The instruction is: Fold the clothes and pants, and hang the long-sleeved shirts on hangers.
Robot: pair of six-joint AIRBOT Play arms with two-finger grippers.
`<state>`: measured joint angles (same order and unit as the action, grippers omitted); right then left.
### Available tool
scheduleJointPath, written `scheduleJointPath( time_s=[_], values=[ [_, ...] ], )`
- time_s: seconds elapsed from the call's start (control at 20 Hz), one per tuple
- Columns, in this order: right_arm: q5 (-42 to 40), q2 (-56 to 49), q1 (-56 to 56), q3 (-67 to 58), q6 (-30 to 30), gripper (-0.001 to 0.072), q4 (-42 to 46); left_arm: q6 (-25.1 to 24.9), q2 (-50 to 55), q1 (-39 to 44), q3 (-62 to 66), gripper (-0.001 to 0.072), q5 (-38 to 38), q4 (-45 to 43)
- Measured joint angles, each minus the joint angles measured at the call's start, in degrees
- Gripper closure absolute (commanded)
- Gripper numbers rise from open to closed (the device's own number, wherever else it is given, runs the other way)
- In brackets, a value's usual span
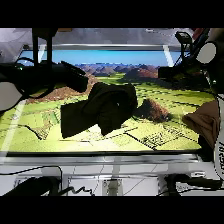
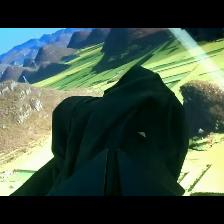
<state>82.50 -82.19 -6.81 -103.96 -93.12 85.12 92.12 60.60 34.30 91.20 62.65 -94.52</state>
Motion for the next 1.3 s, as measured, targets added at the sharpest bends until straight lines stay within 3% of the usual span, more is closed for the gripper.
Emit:
scheduleJointPath(
  time_s=[1.3],
  values=[
    [-1.27,0.0,0.0,0.0,0.0,0.0689,-0.02,-0.02,0.0,0.0,0.0,0.0641,0.0,-0.02]
  ],
)
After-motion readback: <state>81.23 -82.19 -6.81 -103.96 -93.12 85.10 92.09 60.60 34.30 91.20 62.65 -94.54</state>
